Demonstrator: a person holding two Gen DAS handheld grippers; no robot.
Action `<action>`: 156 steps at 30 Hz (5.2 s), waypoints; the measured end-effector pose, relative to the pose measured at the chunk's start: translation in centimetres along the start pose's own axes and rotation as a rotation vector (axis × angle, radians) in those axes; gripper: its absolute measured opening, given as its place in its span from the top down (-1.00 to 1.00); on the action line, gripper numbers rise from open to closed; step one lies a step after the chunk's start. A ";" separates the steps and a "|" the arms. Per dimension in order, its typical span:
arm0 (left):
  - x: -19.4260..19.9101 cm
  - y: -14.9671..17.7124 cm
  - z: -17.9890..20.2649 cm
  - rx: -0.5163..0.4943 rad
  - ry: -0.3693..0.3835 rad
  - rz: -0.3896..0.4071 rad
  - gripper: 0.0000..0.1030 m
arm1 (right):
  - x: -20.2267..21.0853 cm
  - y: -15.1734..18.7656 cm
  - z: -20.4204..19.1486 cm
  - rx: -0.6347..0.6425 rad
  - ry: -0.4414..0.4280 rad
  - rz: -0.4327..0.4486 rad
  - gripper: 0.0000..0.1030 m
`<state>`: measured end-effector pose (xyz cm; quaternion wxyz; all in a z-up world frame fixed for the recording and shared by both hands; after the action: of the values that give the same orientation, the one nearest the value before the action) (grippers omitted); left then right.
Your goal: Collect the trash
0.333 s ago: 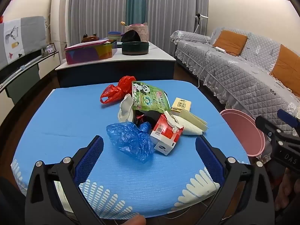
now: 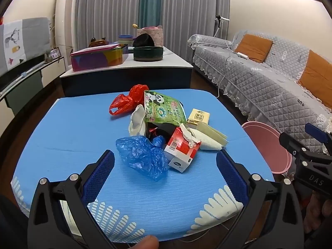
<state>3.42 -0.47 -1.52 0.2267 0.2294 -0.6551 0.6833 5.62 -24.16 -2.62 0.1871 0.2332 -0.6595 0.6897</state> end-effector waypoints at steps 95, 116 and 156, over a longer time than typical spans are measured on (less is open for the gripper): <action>-3.1 0.4 -2.5 0.120 -0.041 -0.070 -0.82 | -5.5 -5.5 -4.3 0.047 -0.189 -0.059 -0.05; -8.7 1.0 -4.5 0.168 -0.083 -0.169 0.14 | -15.7 -1.5 -7.9 0.150 -0.278 -0.249 0.34; -1.4 -3.0 1.2 0.016 -0.083 0.057 0.90 | -4.3 -4.8 1.7 -0.017 -0.170 0.011 0.93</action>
<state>6.36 -1.59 0.06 0.1779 0.2408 -0.6647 0.6845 12.03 -25.37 -1.08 0.1287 0.2856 -0.6800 0.6629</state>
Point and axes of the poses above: each gripper's, at about its wrist camera, not at the fingertips, and x roughly against the way its jaws point, z to its right, y to its underside, the point moved 3 cm from there along -x, roughly the way its jaws point, and after that the axes turned 2 degrees about -z, right-handed, at the moved point
